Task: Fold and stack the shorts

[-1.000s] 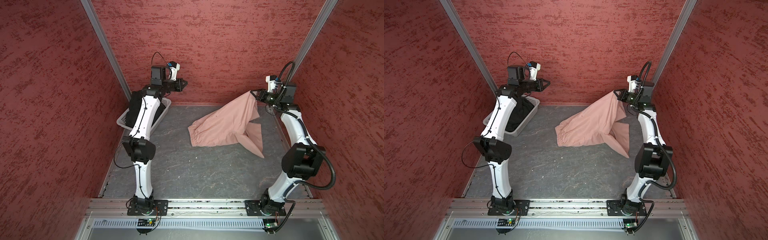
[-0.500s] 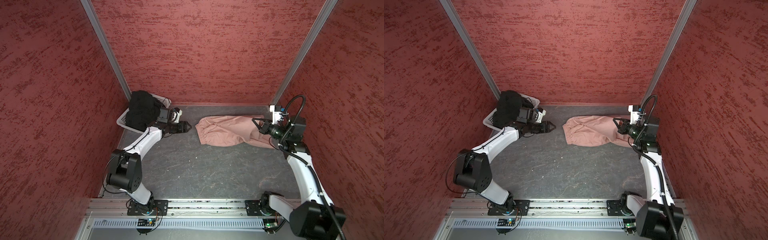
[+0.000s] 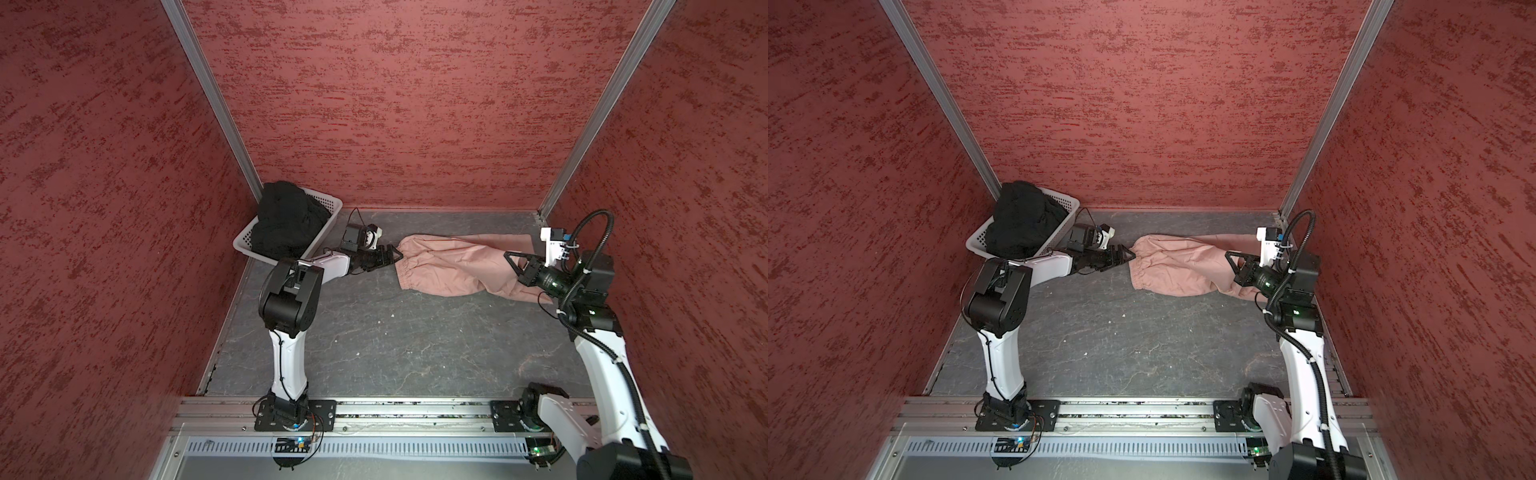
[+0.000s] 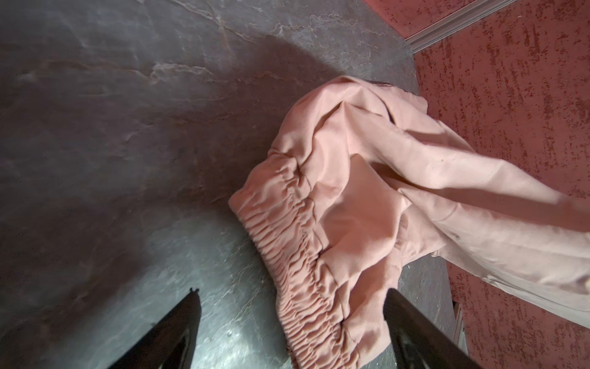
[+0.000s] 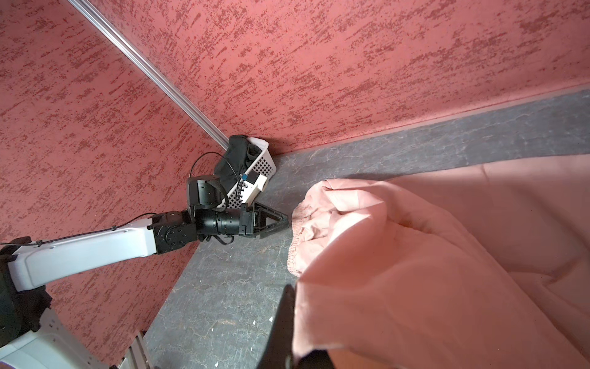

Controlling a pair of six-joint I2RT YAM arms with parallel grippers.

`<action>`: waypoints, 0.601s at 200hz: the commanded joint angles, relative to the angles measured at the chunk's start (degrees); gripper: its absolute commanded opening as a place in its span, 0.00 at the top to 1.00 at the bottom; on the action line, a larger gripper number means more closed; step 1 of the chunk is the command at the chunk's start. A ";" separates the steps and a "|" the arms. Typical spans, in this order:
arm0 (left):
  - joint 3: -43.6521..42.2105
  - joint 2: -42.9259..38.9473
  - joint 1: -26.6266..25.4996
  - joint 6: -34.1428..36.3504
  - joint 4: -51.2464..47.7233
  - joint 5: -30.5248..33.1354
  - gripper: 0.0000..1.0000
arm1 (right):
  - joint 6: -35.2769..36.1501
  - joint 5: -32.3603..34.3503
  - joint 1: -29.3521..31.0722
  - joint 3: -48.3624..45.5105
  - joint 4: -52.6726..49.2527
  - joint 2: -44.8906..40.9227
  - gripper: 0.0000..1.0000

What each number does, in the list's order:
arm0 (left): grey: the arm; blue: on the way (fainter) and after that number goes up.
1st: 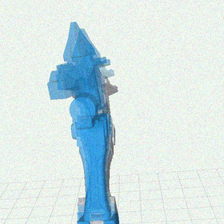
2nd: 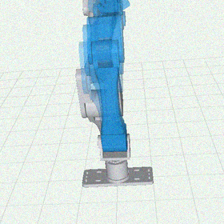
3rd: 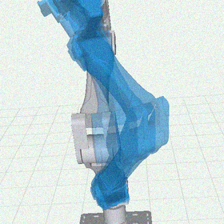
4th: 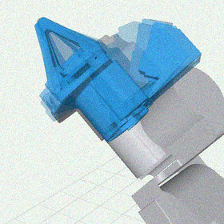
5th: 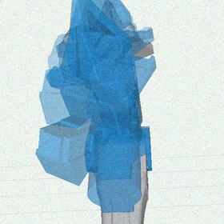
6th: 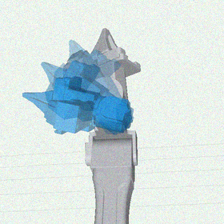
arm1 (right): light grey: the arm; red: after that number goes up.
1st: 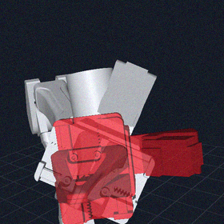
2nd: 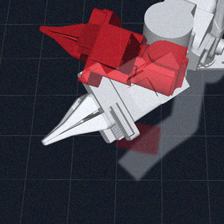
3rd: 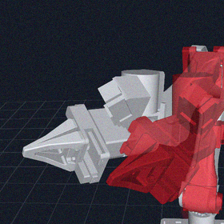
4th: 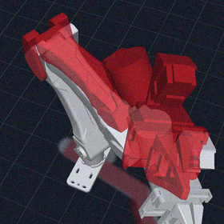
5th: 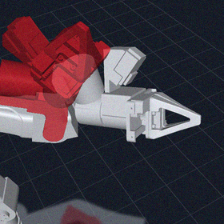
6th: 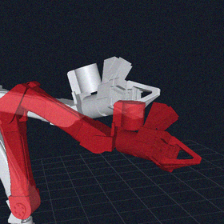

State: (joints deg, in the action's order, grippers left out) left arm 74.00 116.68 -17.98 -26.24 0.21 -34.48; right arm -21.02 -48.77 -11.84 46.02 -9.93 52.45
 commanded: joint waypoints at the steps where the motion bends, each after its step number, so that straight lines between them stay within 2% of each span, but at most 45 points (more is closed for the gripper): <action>1: 2.50 2.64 -0.88 -1.43 4.15 -1.66 0.15 | 0.26 0.40 -0.09 0.74 0.48 0.09 1.00; 44: 7.09 6.39 -3.02 -1.44 2.64 -1.98 0.22 | 1.11 1.06 -0.07 0.64 0.19 0.38 1.00; 59: 8.27 6.88 -3.12 -1.34 2.23 -2.18 0.30 | 1.02 1.12 -0.10 0.47 0.43 0.51 1.00; 75: 9.78 7.15 -2.90 -1.03 1.65 -2.19 0.48 | 1.27 1.21 -0.10 0.13 0.66 0.63 1.00; 89: 12.61 7.54 -2.55 0.02 -0.70 -2.11 0.75 | 1.64 1.32 -0.11 0.06 0.98 1.35 1.00; 108: 18.05 7.60 -1.68 3.47 -6.08 -1.56 0.99 | 1.88 1.88 -0.04 0.79 2.77 4.10 1.00; 120: 22.71 7.29 -0.83 6.37 -10.17 -1.09 1.00 | 2.57 1.67 -0.16 2.58 5.01 7.66 1.00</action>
State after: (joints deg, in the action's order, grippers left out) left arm 89.38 123.61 -20.38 -25.36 -3.27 -35.92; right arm -20.40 -48.14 -11.84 46.09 -9.10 55.44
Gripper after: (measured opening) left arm 0.045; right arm 0.045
